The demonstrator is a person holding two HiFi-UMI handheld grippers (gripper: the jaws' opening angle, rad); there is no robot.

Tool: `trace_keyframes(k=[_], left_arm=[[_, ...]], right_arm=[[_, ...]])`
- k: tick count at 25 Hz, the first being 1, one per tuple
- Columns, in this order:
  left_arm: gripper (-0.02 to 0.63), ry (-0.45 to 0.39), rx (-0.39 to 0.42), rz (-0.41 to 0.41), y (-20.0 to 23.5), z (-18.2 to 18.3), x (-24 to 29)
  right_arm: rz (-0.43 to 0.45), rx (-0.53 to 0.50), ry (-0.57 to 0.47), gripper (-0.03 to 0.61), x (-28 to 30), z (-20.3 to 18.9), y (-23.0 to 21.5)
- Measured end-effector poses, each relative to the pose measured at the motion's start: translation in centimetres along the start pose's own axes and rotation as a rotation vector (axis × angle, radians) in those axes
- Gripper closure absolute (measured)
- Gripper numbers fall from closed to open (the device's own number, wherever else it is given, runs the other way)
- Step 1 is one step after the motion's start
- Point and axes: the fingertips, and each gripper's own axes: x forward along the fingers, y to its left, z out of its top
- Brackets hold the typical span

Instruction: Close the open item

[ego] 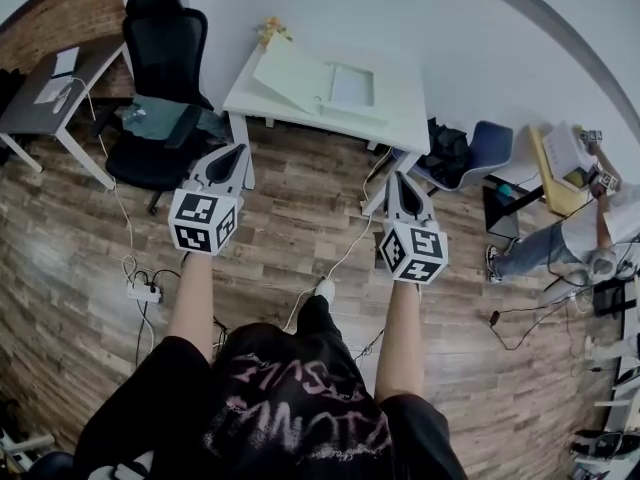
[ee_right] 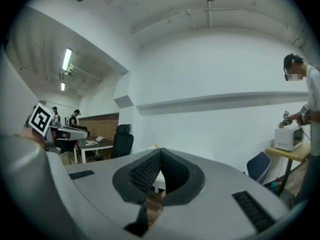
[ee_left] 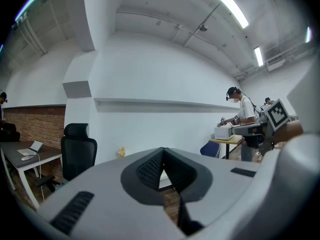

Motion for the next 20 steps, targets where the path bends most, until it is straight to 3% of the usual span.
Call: trace_keyframes(k=[9, 20], left_arm=[[0.615, -0.003, -0.048, 0.008, 1.0, -0.3, 4.0], [0.615, 0.057, -0.013, 0.011, 1.8, -1.0, 12.7]], right_arm=[[0.017, 0.042, 0.011, 0.569, 4.1, -0.4, -2.5], [0.050, 0.020, 0.034, 0.569, 11.9, -1.0, -7.1]])
